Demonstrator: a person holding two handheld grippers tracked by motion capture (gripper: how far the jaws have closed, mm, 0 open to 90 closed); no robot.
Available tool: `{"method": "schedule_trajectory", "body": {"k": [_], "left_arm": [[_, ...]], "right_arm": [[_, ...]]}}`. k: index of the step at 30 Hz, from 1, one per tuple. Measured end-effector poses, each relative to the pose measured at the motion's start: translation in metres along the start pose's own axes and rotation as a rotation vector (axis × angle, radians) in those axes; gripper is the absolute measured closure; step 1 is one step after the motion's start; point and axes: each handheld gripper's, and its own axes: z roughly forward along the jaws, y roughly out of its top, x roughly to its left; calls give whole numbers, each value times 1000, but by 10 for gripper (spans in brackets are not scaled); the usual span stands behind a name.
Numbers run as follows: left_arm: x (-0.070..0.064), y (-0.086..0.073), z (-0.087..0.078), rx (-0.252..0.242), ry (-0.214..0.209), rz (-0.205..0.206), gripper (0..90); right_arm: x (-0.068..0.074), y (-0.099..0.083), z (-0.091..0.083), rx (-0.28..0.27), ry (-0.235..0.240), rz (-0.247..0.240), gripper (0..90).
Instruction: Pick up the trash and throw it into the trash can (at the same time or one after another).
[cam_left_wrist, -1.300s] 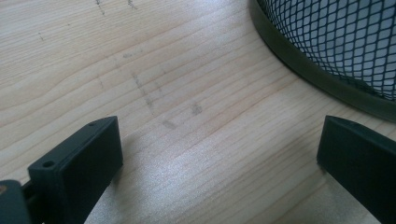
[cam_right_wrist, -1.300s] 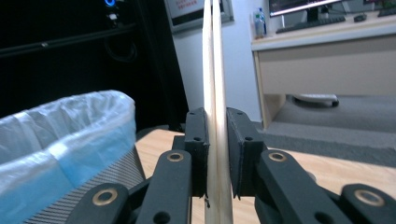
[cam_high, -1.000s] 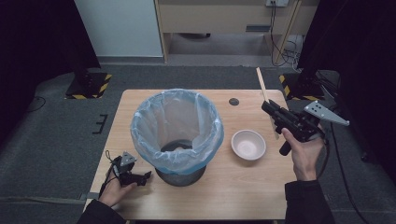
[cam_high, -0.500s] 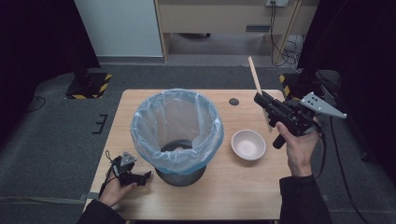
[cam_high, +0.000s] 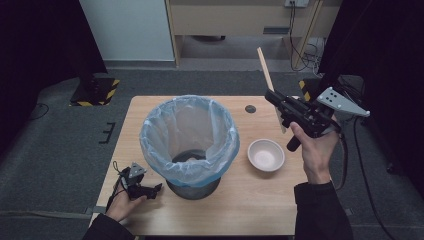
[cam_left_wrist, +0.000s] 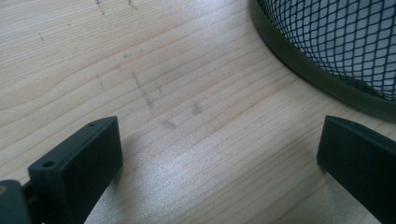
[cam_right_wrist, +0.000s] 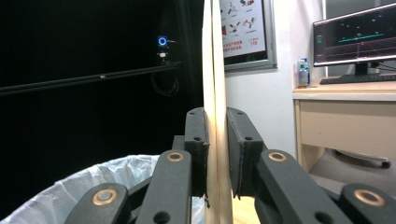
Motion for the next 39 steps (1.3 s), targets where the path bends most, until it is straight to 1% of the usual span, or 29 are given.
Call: {"method": "schedule_trajectory", "body": {"k": [4,15,22,24,32,34,36,39], "left_arm": [[0,0,0,0,0,0,0],[0,0,0,0,0,0,0],[0,0,0,0,0,0,0],[0,0,0,0,0,-1,0],[0,0,0,0,-1,-1,0],[0,0,0,0,-1,-1,0],[0,0,0,0,-1,-1,0],[0,0,0,-1,-1,-1,0]], "right_arm": [[6,3,6,3,14,-8,799],[19,7,22,5,54,-12,799],[29,9,33,15,79,-26,799],[31,8,37,14,90,-18,798],[43,5,51,35,116,-29,799],[45,4,54,34,128,-19,798],[47,3,58,44,125,-27,798],[50,1,62,52,134,-28,799]]}}
